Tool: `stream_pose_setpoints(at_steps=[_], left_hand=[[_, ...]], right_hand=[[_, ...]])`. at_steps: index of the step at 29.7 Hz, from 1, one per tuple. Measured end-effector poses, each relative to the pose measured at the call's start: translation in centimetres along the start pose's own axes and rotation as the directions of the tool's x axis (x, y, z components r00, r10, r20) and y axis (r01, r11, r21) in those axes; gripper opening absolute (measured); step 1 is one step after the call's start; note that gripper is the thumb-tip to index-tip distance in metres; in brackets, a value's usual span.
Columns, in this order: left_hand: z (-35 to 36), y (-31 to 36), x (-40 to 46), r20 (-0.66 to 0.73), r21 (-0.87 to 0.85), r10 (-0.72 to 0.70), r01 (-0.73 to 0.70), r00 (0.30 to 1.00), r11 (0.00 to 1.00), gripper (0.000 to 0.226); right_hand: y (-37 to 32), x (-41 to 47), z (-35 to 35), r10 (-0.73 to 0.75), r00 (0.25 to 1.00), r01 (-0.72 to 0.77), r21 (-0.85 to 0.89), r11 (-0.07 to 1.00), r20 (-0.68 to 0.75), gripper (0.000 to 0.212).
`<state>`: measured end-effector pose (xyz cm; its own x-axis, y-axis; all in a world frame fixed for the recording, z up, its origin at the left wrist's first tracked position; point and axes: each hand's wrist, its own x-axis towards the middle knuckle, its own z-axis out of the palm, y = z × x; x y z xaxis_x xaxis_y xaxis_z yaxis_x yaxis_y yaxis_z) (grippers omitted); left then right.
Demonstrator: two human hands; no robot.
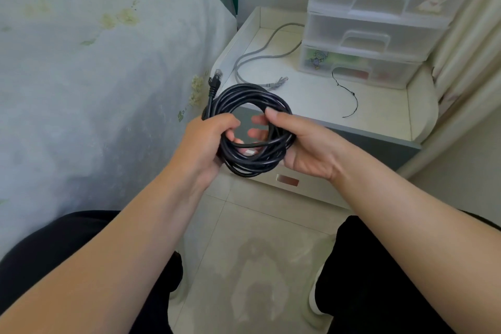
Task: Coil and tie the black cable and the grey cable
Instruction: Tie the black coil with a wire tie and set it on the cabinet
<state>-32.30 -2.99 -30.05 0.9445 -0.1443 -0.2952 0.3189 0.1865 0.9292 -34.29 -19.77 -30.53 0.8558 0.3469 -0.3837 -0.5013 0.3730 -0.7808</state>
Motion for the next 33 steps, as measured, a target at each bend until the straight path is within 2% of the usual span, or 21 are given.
stream_pose_setpoints(at_steps=[3, 9, 12, 16, 18, 20, 22, 24, 26, 29, 33], left_hand=[[-0.4, -0.1, 0.1, 0.049, -0.085, -0.060, 0.064, 0.997, 0.994, 0.038], [0.5, 0.7, -0.1, 0.137, -0.288, -0.100, 0.137, 0.985, 0.948, 0.043], [0.9, 0.8, -0.1, 0.142, -0.260, -0.110, 0.144, 0.984, 0.955, 0.048], [1.1, 0.9, 0.5, 0.084, -0.194, -0.118, 0.132, 0.989, 0.972, 0.050], [1.0, 1.1, 1.0, 0.058, -0.190, -0.113, 0.122, 0.992, 0.974, 0.051], [0.7, 1.5, 1.5, 0.033, -0.114, -0.058, 0.062, 0.998, 0.992, 0.047], [0.6, 1.6, 1.7, 0.010, 0.044, 0.027, -0.027, 1.000, 0.999, 0.036], [0.6, 1.4, 1.8, -0.007, 0.203, 0.091, -0.088, 0.996, 0.975, 0.029], [0.7, 1.2, 1.9, -0.017, 0.335, 0.141, -0.128, 0.990, 0.934, 0.024], [1.2, 1.0, 2.5, 0.006, 0.442, 0.167, -0.153, 0.986, 0.884, 0.015], [1.4, 0.6, 3.5, 0.011, 0.471, 0.148, -0.135, 0.989, 0.872, 0.015]], right_hand=[[0.2, 0.3, 0.4, 0.030, 1.000, -0.030, 0.022, 0.999, -0.003, 0.005], [0.3, 0.7, 1.3, -0.065, 0.995, 0.087, 0.318, 0.944, -0.081, 0.021], [0.2, 1.0, 1.4, -0.071, 0.990, 0.109, 0.340, 0.934, -0.121, 0.028], [0.2, 1.3, 1.7, -0.100, 0.980, 0.134, 0.195, 0.972, -0.174, 0.025], [-0.9, 1.1, 1.4, -0.118, 0.981, 0.117, -0.014, 0.993, -0.155, 0.026], [-3.0, 1.1, -0.1, -0.115, 0.974, 0.049, -0.317, 0.947, -0.193, 0.053], [-5.1, 1.9, -2.8, -0.190, 0.898, -0.061, -0.540, 0.839, -0.397, 0.068], [-6.6, 2.9, -6.7, -0.346, 0.726, -0.255, -0.699, 0.668, -0.595, 0.067], [-7.0, 3.8, -10.6, -0.448, 0.605, -0.416, -0.741, 0.528, -0.659, 0.059], [-6.5, 4.6, -14.3, -0.476, 0.521, -0.520, -0.705, 0.481, -0.709, 0.052], [-5.6, 5.8, -15.9, -0.528, 0.443, -0.592, -0.679, 0.435, -0.724, 0.045]])
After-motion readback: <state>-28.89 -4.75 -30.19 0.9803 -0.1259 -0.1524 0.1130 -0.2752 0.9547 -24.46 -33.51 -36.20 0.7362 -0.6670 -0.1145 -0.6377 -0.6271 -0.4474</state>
